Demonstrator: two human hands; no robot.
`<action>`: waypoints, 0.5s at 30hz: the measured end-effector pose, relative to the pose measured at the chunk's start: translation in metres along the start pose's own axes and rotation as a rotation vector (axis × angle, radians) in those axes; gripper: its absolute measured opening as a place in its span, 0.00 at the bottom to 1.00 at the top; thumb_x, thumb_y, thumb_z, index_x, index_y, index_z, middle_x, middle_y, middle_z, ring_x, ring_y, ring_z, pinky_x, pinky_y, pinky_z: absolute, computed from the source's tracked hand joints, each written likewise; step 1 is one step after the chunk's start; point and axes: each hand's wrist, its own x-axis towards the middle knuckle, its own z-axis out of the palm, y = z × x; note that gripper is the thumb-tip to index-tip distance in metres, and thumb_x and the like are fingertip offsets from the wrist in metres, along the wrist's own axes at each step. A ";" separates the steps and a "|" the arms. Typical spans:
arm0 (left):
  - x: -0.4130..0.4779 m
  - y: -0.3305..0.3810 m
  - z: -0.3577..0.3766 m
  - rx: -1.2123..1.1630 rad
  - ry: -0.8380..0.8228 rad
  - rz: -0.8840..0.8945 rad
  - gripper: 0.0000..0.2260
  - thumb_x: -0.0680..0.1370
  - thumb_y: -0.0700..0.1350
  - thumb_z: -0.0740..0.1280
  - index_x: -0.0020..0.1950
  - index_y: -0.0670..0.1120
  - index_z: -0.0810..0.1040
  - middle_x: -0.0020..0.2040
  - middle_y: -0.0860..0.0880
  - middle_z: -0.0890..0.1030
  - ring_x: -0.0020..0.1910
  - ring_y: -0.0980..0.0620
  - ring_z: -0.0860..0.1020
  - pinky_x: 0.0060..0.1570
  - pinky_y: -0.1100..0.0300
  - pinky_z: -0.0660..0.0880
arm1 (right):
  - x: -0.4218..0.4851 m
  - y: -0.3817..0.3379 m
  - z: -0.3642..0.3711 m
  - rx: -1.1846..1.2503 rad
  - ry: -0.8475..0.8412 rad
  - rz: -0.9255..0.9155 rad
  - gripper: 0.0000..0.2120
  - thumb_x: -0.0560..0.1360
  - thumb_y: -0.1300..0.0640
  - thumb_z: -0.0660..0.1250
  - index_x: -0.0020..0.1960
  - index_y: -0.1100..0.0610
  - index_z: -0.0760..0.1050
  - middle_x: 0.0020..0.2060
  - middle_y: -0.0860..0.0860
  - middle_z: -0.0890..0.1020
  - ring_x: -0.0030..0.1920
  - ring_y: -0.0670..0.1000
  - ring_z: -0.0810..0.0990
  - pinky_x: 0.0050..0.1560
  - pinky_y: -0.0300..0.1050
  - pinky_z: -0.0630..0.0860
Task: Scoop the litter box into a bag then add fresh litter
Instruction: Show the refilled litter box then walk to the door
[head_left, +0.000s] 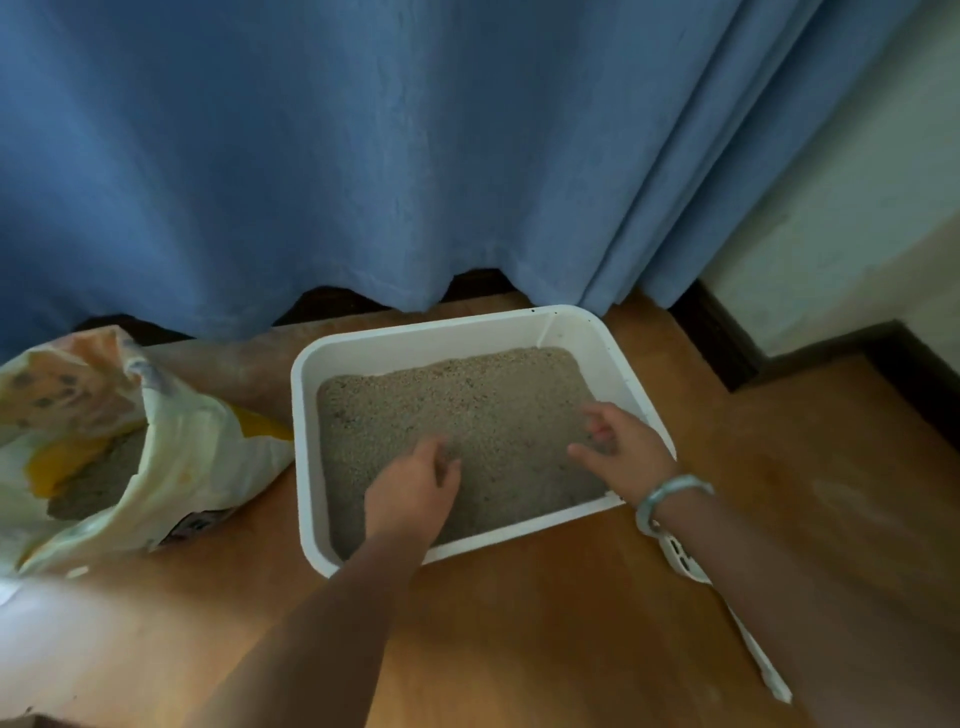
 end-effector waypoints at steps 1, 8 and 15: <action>-0.001 -0.002 -0.001 0.001 0.006 0.005 0.13 0.79 0.54 0.61 0.62 0.54 0.71 0.44 0.56 0.78 0.41 0.56 0.76 0.42 0.57 0.76 | -0.002 0.009 0.001 -0.001 -0.023 -0.011 0.24 0.73 0.51 0.69 0.67 0.49 0.67 0.53 0.44 0.74 0.55 0.44 0.73 0.55 0.40 0.69; -0.023 0.030 0.000 0.000 0.075 -0.043 0.12 0.77 0.58 0.62 0.56 0.55 0.73 0.36 0.57 0.75 0.35 0.60 0.74 0.32 0.62 0.68 | -0.011 0.056 0.005 -0.057 -0.174 -0.211 0.25 0.73 0.45 0.66 0.68 0.45 0.65 0.58 0.40 0.71 0.55 0.39 0.71 0.53 0.36 0.71; -0.061 0.072 0.022 0.007 0.172 -0.181 0.15 0.76 0.59 0.63 0.59 0.56 0.71 0.40 0.57 0.75 0.39 0.61 0.74 0.38 0.61 0.74 | -0.008 0.075 0.015 -0.240 -0.050 -0.435 0.29 0.72 0.34 0.55 0.68 0.47 0.65 0.55 0.45 0.73 0.44 0.43 0.73 0.41 0.37 0.70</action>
